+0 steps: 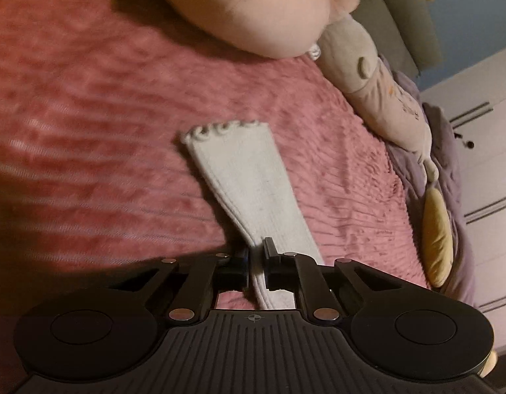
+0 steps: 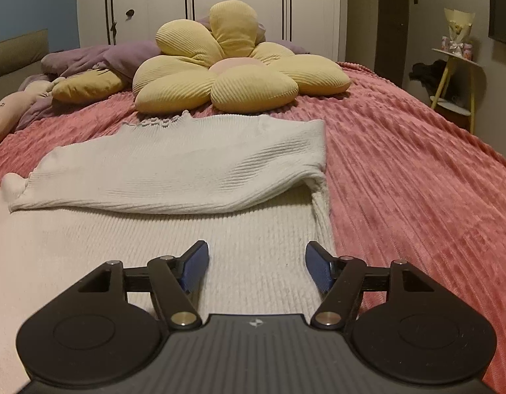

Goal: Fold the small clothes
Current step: 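Grasp the other sleeve cuff with the left gripper and lift it, then lay the sleeve across the body and open the left gripper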

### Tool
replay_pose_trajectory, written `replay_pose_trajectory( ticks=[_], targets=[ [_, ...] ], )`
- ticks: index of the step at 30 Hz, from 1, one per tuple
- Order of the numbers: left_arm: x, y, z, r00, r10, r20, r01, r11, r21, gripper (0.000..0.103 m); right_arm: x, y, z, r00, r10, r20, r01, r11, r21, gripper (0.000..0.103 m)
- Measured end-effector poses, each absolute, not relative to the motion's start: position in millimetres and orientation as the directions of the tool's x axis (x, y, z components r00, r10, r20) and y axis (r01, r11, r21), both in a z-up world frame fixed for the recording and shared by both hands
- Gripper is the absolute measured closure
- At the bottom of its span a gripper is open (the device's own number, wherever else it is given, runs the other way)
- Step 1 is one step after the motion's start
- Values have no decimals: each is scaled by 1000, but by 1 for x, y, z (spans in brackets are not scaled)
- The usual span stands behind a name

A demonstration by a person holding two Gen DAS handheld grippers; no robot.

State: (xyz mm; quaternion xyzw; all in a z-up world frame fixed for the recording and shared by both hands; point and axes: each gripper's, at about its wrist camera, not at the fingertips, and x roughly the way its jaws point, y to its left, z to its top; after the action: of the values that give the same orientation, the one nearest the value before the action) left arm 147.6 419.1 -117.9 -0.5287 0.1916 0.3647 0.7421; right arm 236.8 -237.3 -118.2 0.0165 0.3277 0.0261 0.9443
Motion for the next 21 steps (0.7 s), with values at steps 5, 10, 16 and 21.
replay_pose_trajectory(
  ticks=[5,10,16,21],
  targets=[
    [169,373,-77,711,377,-593,-701,444,-558,95,237,-243,-121,785,85,-613,-40,995,87,35],
    [215,251,-29,858,188,-477,-428,775,-464,95,235,-241,-125,795,84,-601,-46,996,79,33],
    [256,82,-32,861,-116,-495,-42,954,-297,64,237,-243,-124,794,94,-601,-48,995,91,32],
    [242,52,-56,825,-96,-558,-41,973,-227,60,241,-241,-119,773,104,-626,-65,994,85,30]
  ],
)
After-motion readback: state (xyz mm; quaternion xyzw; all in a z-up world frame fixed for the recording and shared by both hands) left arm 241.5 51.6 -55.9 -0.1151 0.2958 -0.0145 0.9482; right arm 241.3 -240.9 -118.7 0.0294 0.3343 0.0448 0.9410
